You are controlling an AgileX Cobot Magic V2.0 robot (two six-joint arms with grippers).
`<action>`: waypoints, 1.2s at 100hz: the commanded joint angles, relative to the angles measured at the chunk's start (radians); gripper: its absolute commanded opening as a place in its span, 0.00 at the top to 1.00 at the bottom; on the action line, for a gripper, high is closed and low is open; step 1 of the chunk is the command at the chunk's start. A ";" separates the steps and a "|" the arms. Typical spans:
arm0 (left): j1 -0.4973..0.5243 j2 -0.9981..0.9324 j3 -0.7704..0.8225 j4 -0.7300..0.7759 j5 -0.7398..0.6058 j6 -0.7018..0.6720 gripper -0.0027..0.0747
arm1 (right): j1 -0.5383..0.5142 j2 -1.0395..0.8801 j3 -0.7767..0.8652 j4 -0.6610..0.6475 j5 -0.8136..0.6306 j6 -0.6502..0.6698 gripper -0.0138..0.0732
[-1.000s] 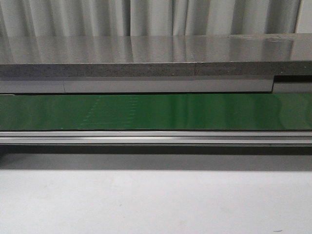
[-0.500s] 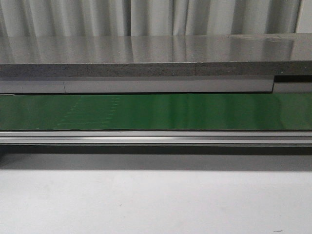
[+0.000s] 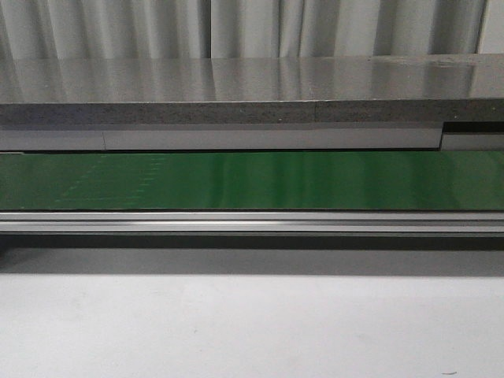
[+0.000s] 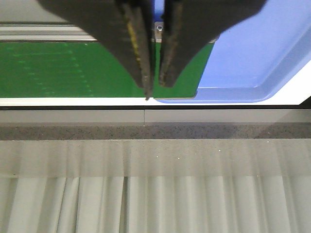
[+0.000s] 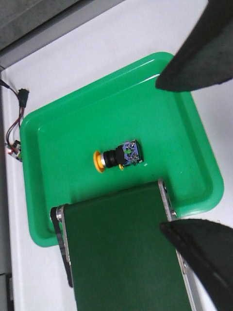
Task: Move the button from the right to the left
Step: 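Lower the right gripper around the yellow-capped push button and close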
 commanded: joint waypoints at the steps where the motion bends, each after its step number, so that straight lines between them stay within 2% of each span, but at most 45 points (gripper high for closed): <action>1: -0.006 -0.037 0.040 -0.002 -0.080 -0.011 0.96 | -0.039 0.073 -0.060 -0.045 -0.075 -0.027 0.25; 20: -0.006 -0.037 0.040 -0.002 -0.080 -0.011 0.96 | -0.145 0.243 -0.126 -0.005 -0.123 -0.124 0.25; 44: -0.006 -0.037 0.040 -0.002 -0.080 -0.011 0.96 | -0.284 0.417 -0.179 0.291 -0.255 -0.368 0.25; 64: -0.006 -0.037 0.040 -0.002 -0.080 -0.011 0.96 | -0.370 0.557 -0.221 0.381 -0.277 -0.502 0.25; 97: -0.006 -0.037 0.040 -0.002 -0.080 -0.011 0.96 | -0.395 0.694 -0.261 0.435 -0.279 -0.711 0.25; 120: -0.006 -0.037 0.040 -0.002 -0.080 -0.011 0.96 | -0.395 0.736 -0.262 0.443 -0.279 -0.735 0.25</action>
